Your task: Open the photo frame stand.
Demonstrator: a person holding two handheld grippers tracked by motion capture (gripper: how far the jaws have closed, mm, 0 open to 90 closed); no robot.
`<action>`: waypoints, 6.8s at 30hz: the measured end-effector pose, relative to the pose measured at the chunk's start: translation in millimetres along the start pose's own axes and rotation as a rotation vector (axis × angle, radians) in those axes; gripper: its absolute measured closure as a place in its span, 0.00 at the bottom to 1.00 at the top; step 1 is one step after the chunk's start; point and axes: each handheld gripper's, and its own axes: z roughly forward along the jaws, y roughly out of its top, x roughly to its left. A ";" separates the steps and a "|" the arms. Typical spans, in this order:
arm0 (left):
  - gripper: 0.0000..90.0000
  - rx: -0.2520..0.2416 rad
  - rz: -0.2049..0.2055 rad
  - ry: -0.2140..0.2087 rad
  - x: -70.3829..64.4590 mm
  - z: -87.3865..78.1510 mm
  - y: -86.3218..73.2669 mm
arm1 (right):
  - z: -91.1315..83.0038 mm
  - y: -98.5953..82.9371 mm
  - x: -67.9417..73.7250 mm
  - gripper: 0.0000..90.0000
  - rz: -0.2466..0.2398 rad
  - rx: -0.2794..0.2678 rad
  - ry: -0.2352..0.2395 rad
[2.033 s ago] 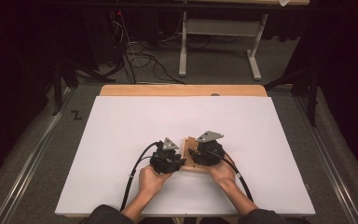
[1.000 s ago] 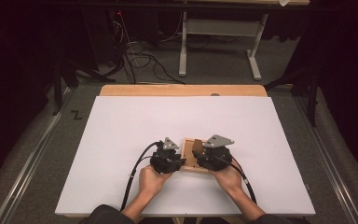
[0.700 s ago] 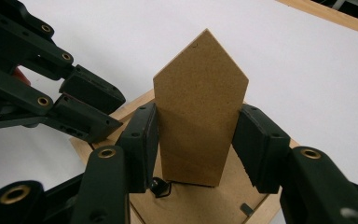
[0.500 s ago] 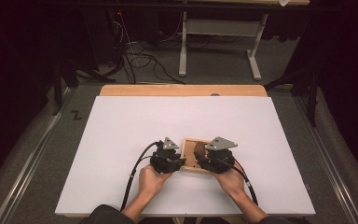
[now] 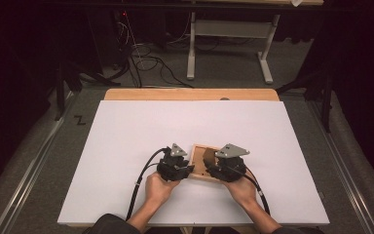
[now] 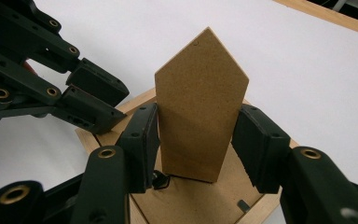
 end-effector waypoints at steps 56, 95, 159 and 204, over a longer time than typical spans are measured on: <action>0.57 0.051 0.102 0.014 -26.9 -12.2 -9.6 | 14.3 -20.4 -62.3 0.52 0.174 0.077 -0.072; 0.58 0.089 0.118 0.050 -24.2 -1.7 -15.1 | 31.8 -3.9 -69.8 0.46 0.147 0.150 -0.008; 0.60 0.079 0.072 0.025 -11.9 -5.1 -15.5 | 5.6 -25.9 -72.5 0.89 0.121 0.126 0.091; 0.49 0.086 0.125 0.043 -15.6 -1.3 -16.5 | 8.1 -30.4 -82.5 0.90 0.156 0.111 0.135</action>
